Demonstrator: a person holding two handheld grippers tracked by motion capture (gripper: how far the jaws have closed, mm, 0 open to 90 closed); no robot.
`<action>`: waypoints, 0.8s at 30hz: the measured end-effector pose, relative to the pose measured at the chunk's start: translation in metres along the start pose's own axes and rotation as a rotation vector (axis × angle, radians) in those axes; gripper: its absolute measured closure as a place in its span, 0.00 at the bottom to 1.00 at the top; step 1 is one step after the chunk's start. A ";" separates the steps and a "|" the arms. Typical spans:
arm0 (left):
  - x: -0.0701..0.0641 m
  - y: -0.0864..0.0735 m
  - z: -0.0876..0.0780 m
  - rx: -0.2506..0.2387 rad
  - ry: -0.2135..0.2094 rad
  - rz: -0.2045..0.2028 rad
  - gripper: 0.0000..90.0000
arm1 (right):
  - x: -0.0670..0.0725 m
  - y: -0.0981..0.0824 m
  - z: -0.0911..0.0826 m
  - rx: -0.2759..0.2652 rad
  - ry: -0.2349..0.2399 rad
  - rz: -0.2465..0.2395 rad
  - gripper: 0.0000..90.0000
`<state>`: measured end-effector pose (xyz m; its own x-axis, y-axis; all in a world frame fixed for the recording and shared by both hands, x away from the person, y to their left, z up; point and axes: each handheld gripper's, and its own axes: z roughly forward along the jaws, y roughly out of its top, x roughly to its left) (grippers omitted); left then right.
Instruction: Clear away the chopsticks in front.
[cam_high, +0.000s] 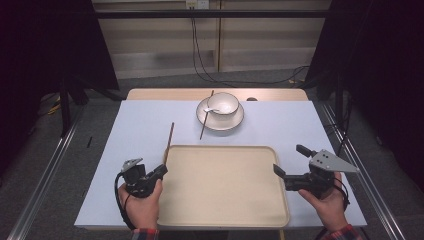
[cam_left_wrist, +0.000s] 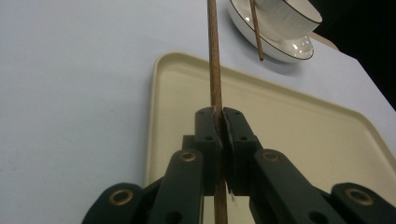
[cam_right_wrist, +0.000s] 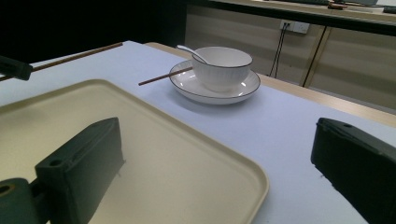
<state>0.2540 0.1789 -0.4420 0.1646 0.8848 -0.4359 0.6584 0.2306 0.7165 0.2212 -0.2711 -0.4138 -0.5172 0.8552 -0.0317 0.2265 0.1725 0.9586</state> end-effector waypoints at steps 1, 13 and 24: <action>-0.001 -0.001 -0.001 -0.006 0.001 -0.001 0.95 | 0.000 0.000 0.000 0.000 0.000 0.000 0.02; -0.001 -0.020 -0.015 -0.002 -0.015 -0.013 0.95 | 0.003 0.001 0.000 0.006 0.013 -0.020 0.02; -0.003 -0.031 -0.017 0.021 -0.002 0.012 0.95 | 0.002 0.000 0.000 0.011 0.015 -0.010 0.03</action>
<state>0.2204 0.1757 -0.4538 0.1739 0.8866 -0.4287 0.6719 0.2114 0.7098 0.2197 -0.2697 -0.4140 -0.5319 0.8460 -0.0368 0.2306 0.1865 0.9550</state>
